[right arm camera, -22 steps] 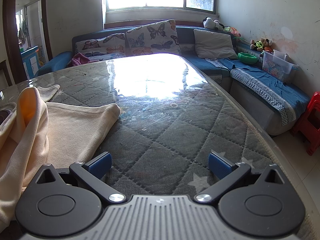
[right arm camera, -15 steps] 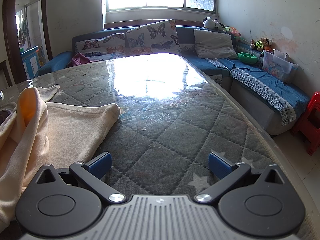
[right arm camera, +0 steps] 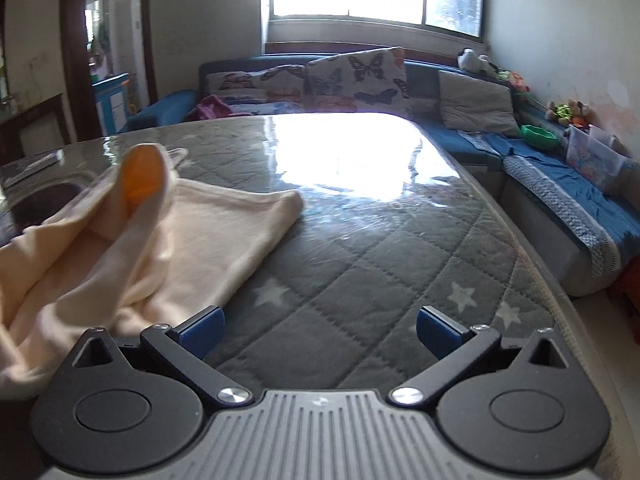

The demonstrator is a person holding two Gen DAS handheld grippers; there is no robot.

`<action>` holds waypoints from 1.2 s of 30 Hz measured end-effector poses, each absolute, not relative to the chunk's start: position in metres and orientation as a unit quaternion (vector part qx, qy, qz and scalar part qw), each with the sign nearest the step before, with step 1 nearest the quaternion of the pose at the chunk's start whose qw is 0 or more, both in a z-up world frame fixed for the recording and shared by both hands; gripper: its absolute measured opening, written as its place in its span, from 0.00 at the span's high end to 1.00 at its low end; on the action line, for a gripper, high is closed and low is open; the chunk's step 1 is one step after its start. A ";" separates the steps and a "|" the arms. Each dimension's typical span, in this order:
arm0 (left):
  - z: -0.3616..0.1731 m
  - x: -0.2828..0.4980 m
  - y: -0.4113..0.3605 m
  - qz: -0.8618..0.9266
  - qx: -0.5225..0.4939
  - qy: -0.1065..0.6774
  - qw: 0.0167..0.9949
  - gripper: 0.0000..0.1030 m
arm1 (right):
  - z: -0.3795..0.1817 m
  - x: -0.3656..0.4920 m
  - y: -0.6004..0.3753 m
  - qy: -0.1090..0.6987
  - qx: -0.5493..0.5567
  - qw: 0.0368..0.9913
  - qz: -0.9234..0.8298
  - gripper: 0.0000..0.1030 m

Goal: Fold clothes
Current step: 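Move both tools over the crumpled cream shirt on the table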

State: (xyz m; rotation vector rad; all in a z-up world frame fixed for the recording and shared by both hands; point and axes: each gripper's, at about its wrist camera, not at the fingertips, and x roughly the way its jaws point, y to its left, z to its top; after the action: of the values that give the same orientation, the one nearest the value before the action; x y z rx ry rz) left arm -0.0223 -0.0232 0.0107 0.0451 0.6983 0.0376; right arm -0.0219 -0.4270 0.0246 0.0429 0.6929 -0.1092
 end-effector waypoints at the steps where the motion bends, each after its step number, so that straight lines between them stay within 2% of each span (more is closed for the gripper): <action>1: 0.013 -0.025 -0.026 0.018 0.019 0.343 0.939 0.00 | 0.027 -0.027 -0.423 0.339 0.021 0.940 -0.045 0.00; 18: 0.028 -0.073 -0.087 -0.031 0.015 0.355 0.934 0.00 | 0.038 -0.098 -0.345 0.343 -0.039 0.939 0.010 0.00; 36: 0.032 -0.094 -0.150 -0.082 0.060 0.347 0.932 0.00 | 0.030 -0.127 -0.330 0.356 -0.021 0.934 0.022 0.00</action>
State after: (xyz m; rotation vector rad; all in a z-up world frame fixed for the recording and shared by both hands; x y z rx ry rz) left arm -0.0940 -0.1505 0.0321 0.1226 0.7094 -0.1676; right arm -0.1268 -0.3298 0.0304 -0.0430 0.7280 0.0457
